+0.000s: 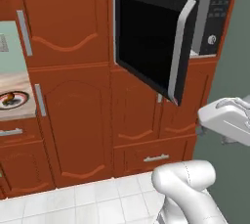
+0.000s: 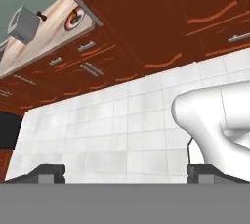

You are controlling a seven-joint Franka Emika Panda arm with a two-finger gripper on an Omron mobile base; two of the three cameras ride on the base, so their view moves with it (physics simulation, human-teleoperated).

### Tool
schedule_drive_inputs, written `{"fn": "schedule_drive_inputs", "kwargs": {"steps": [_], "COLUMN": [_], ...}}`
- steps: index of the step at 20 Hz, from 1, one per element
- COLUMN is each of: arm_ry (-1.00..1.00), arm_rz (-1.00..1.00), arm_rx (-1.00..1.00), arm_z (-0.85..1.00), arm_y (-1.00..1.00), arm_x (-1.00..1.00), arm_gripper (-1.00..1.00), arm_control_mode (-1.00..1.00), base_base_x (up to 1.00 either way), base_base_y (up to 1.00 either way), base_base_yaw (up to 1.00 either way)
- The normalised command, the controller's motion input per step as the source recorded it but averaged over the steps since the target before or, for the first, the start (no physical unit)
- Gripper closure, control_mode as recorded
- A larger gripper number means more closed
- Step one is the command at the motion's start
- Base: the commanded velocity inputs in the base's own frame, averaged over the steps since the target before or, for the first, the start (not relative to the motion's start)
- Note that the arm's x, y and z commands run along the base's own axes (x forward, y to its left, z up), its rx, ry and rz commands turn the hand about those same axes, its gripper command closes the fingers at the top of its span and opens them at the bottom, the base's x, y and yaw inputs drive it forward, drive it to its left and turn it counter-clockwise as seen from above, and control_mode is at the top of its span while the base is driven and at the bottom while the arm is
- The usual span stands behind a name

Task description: Pick the chicken drumstick from the counter and place it in the microwave. Then turn on the microwave.

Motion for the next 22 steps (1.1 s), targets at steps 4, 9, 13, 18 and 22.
{"fn": "schedule_drive_inputs", "kwargs": {"steps": [4, 9, 13, 18, 22], "arm_ry": [0.0, 0.0, 0.0, 0.0, 0.0], "arm_rz": [0.0, 0.0, 0.0, 0.0, 0.0], "arm_rx": [0.0, 0.0, 0.0, 0.0, 0.0], "arm_z": [0.0, 0.0, 0.0, 0.0, 0.0], "arm_y": [0.0, 0.0, 0.0, 0.0, 0.0], "arm_x": [0.0, 0.0, 0.0, 0.0, 0.0], "arm_gripper": [-1.0, -1.0, -1.0, -1.0, -1.0], "arm_control_mode": [1.0, 1.0, 1.0, 1.0, 1.0], "base_base_x": [0.47, 0.85, 0.92, 0.28, 0.3], "base_base_y": [1.0, 1.0, 1.0, 1.0, 0.96], "base_base_yaw": [0.0, 0.0, 0.0, 0.01, 0.01]}}
